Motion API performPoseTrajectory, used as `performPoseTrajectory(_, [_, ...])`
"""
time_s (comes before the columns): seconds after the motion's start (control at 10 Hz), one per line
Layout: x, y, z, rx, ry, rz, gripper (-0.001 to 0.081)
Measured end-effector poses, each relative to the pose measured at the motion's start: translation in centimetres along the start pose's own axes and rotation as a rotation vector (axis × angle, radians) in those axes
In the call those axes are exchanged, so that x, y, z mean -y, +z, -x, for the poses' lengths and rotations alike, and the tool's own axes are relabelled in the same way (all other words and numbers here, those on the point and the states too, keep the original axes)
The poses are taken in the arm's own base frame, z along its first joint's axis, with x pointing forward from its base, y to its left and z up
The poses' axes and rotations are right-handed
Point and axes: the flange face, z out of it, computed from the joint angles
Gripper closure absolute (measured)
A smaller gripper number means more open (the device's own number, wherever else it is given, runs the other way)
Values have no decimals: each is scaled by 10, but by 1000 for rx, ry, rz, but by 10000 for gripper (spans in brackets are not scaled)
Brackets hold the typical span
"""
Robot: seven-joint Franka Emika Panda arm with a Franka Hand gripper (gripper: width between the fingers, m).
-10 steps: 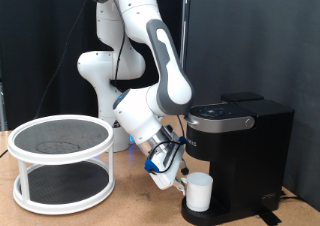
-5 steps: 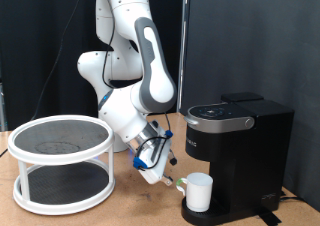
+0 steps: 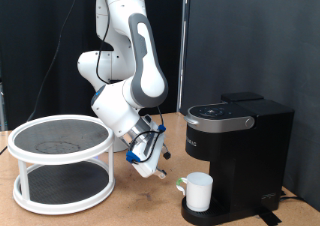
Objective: Make a cup of coffee with the keurig machine
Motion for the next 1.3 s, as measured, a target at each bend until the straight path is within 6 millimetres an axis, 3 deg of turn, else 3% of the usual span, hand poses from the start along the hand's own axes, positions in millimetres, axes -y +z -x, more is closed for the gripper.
performPoseTrajectory(0.7, [-49,-60,29,115,-90,-3,-2])
performPoseTrajectory(1.3, [-97,-121,59,228,-110,95,-2])
